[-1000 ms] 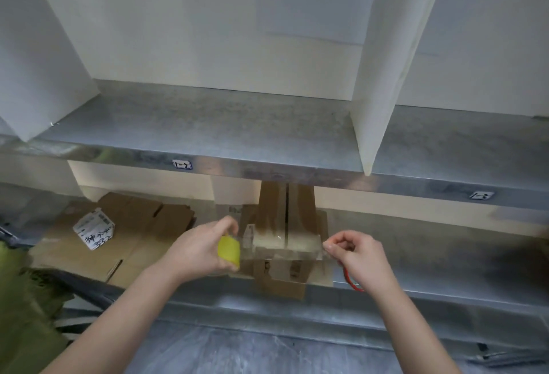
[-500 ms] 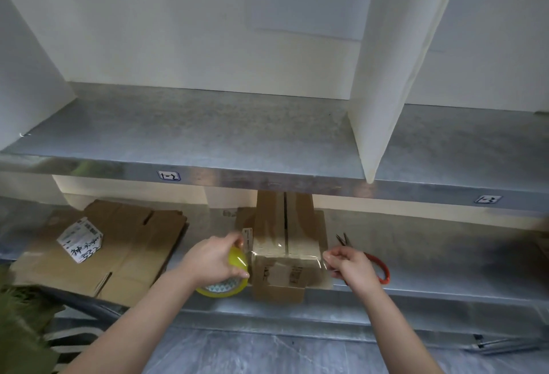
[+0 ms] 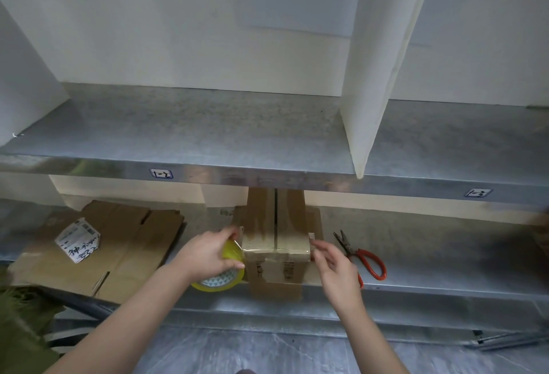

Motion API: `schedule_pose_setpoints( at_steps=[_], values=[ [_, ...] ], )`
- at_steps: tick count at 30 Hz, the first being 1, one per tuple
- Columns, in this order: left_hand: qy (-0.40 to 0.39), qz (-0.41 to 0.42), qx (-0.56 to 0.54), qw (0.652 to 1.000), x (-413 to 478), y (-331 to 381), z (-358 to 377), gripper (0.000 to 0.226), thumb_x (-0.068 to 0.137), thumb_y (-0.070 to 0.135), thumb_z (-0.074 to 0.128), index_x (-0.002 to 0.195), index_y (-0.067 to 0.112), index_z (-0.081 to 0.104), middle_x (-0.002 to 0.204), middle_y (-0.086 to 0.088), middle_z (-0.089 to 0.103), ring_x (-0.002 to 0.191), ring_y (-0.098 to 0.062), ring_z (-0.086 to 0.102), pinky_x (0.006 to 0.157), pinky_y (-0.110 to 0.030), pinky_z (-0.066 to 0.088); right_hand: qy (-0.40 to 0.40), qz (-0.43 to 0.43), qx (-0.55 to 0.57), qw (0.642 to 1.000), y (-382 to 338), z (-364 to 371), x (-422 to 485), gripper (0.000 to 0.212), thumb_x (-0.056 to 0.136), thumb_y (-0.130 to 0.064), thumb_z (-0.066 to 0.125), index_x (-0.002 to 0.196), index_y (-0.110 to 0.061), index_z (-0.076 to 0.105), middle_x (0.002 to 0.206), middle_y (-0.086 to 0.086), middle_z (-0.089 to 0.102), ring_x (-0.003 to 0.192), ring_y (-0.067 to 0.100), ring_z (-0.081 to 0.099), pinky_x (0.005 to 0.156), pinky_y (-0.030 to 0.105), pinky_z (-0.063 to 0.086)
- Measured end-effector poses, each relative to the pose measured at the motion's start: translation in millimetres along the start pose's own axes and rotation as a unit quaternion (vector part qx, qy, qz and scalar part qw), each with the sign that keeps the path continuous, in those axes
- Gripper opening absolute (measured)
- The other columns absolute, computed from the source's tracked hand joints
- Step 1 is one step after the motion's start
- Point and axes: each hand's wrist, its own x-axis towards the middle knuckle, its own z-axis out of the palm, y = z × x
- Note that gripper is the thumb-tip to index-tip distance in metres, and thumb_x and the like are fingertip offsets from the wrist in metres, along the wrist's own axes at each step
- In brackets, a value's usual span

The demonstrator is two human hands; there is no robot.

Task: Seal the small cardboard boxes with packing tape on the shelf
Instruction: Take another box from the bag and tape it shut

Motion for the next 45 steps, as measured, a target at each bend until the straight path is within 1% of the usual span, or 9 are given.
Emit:
schedule_pose_setpoints(
  at_steps=[4,7,13,19,23,30,35,41,45],
  values=[
    [-0.002,-0.011,-0.035,0.999,-1.8,-2.9,-0.1,0.057,0.068,0.067,0.072,0.107,0.039,0.041,0.105,0.005,0.060,0.088,-0.014,0.054,0.072,-0.030,0.043,-0.064,0.023,-0.018,0.997,-13.2,2.0,6.5,0.059,0.088,-0.062,0.053,0.142,-0.038,0.044,0.130,-0.015,0.054,0.123,0.004,0.049,0.095,0.017,0.036],
    [-0.001,-0.034,-0.078,0.996,-8.1,-7.6,-1.1,0.056,0.060,0.062,0.081,0.099,0.036,0.048,0.105,0.010,0.060,0.095,-0.013,0.056,0.082,-0.034,0.049,-0.098,0.026,-0.036,0.994,-18.8,14.6,12.4,0.073,0.087,-0.058,0.060,0.151,-0.040,0.029,0.144,-0.006,0.049,0.134,0.015,0.047,0.102,0.022,0.035],
    [0.002,-0.022,-0.140,0.990,-11.9,-8.3,-12.9,0.050,0.056,0.061,0.084,0.092,0.042,0.055,0.098,0.021,0.058,0.088,0.000,0.054,0.068,-0.013,0.040,-0.094,0.087,0.072,0.989,-4.4,17.8,19.5,0.069,0.086,-0.042,0.070,0.146,-0.041,0.037,0.149,-0.001,0.046,0.136,0.016,0.043,0.112,0.035,0.036],
    [-0.020,-0.025,0.070,0.997,0.4,-13.6,-1.7,0.068,0.061,0.063,0.079,0.118,0.035,0.054,0.118,0.006,0.063,0.109,-0.018,0.058,0.086,-0.032,0.050,-0.093,0.096,0.110,0.985,-4.7,23.7,19.3,0.065,0.086,-0.040,0.071,0.137,-0.060,0.036,0.148,-0.013,0.042,0.137,0.014,0.041,0.112,0.043,0.038],
    [-0.005,0.013,0.152,0.988,8.0,-22.1,1.8,0.067,0.066,0.065,0.074,0.121,0.035,0.050,0.117,0.005,0.063,0.107,-0.017,0.058,0.087,-0.034,0.050,-0.080,0.111,0.134,0.982,-4.8,27.7,18.7,0.065,0.086,-0.035,0.072,0.140,-0.052,0.041,0.148,-0.013,0.042,0.136,0.015,0.043,0.108,0.051,0.042],
    [-0.074,0.097,-0.103,0.987,-5.1,-42.6,-8.4,0.054,0.075,0.045,0.078,0.121,0.033,0.051,0.121,0.011,0.057,0.109,-0.011,0.053,0.084,-0.021,0.038,-0.046,0.113,0.142,0.982,-8.4,31.9,14.5,0.062,0.088,-0.031,0.070,0.140,-0.047,0.042,0.147,-0.012,0.044,0.136,0.016,0.043,0.109,0.051,0.041],
    [-0.050,0.076,-0.059,0.994,-4.8,-47.2,-16.4,0.053,0.073,0.045,0.078,0.118,0.032,0.053,0.121,0.007,0.057,0.108,-0.014,0.052,0.087,-0.027,0.041,-0.044,0.114,0.133,0.984,-13.6,33.0,13.2,0.063,0.089,-0.028,0.070,0.143,-0.041,0.041,0.149,-0.006,0.044,0.135,0.016,0.045,0.111,0.050,0.040],
    [0.033,0.033,0.136,0.990,0.9,-37.9,-12.0,0.059,0.074,0.049,0.072,0.127,0.035,0.049,0.122,0.006,0.060,0.106,-0.018,0.059,0.082,-0.030,0.051,-0.064,0.089,0.076,0.991,-17.7,38.6,8.6,0.056,0.095,-0.039,0.059,0.139,-0.059,0.030,0.155,-0.009,0.034,0.141,0.020,0.036,0.111,0.053,0.038],
    [0.030,0.011,0.117,0.993,2.6,-32.7,-10.3,0.056,0.072,0.050,0.075,0.121,0.036,0.051,0.117,0.007,0.061,0.101,-0.017,0.058,0.079,-0.029,0.050,-0.079,0.086,0.067,0.991,-18.5,33.6,12.2,0.059,0.097,-0.035,0.057,0.146,-0.050,0.027,0.157,-0.004,0.032,0.143,0.022,0.032,0.114,0.049,0.034]
  ],
)
